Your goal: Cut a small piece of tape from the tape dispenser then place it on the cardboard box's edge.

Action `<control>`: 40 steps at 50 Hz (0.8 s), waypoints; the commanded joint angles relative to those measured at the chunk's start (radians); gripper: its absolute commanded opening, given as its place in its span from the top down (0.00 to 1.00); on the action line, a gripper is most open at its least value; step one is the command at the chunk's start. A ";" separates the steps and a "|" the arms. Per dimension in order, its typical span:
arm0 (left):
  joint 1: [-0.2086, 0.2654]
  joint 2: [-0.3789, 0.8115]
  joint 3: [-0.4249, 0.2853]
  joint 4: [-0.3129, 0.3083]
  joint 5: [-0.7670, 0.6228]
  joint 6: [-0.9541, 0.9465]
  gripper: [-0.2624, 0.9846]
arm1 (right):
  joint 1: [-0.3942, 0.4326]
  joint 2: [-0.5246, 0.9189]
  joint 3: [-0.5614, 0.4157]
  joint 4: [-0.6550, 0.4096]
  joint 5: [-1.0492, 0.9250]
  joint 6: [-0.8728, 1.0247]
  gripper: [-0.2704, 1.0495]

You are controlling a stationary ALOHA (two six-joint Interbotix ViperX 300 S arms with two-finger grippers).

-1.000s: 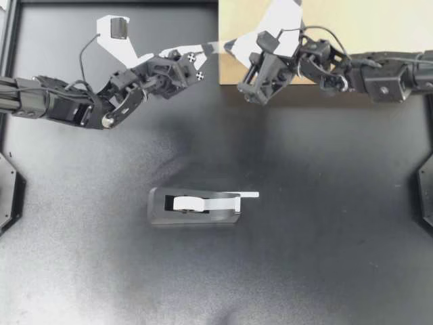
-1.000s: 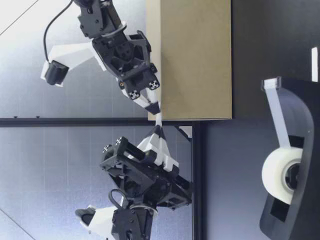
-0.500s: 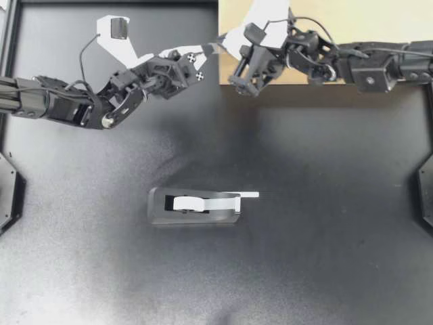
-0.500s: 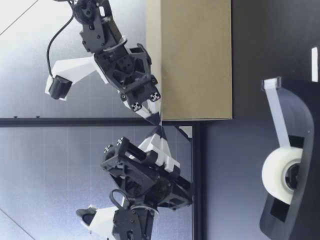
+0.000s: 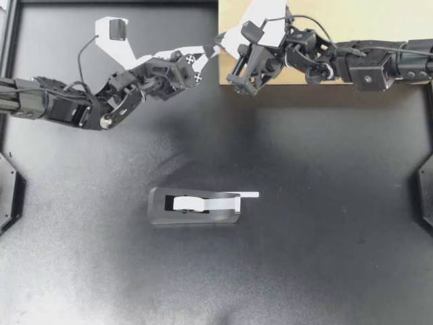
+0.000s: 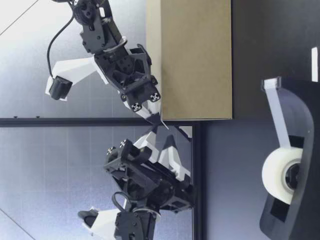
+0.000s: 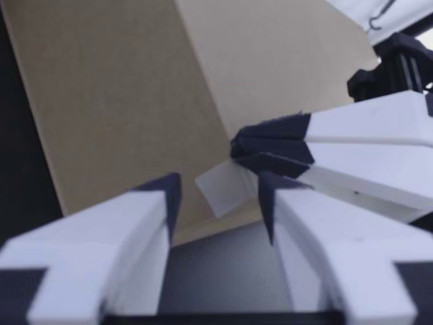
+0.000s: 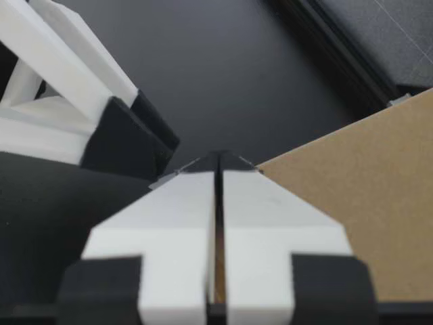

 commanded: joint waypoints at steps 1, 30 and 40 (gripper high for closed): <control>0.003 -0.035 -0.003 0.003 -0.005 0.002 0.46 | -0.012 -0.026 -0.014 0.000 0.000 0.002 0.88; -0.166 -0.247 0.091 0.123 -0.006 0.278 0.52 | 0.218 -0.341 0.121 0.009 0.006 0.017 0.88; -0.252 -0.334 0.124 0.160 -0.005 0.469 0.54 | 0.339 -0.457 0.202 0.020 -0.020 0.072 0.88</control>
